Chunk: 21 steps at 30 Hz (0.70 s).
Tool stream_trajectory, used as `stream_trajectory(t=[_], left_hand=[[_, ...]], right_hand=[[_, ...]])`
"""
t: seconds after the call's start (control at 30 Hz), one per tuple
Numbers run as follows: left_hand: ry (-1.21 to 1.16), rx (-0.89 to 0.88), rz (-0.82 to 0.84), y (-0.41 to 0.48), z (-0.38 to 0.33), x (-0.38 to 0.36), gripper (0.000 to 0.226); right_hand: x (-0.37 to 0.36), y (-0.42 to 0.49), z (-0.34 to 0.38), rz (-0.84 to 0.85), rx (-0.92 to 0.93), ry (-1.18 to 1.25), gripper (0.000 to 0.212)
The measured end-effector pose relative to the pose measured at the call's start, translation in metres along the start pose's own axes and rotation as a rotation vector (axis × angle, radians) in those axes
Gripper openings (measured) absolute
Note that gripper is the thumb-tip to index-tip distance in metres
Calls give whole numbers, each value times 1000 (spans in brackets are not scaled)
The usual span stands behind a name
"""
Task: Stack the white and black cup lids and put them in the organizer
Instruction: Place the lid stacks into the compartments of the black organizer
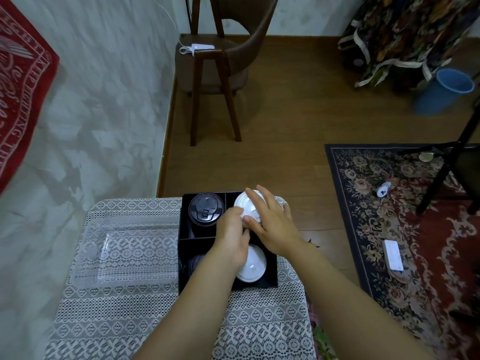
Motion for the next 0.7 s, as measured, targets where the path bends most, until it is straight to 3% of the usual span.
stream_trajectory(t=[0.13,0.27,0.43,0.7], left_hand=[[904,-576,75,-19,-19,-2,51],[1625,-842,172,-16,-5,-14,58],[1804,-901,163,-8,1,-12,61],[1803,-889,173,-6,3,-9,67]], right_hand=[[1,-2,0,9,21,-137,62],[9,-14,8,-112,104,-208,72],[-1,-24,4,-159,119,-179,70],[-10,-20,-1,-156,123,-107,74]])
Point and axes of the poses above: each hand's wrist, its own y-axis towards the middle knuckle, its own x-axis out of the back of the hand, z = x × y, the point moved 9 cm from there along y, towards the middle knuckle, and after that the axes turned 3 degrees about -x, right-handed, at the moved point
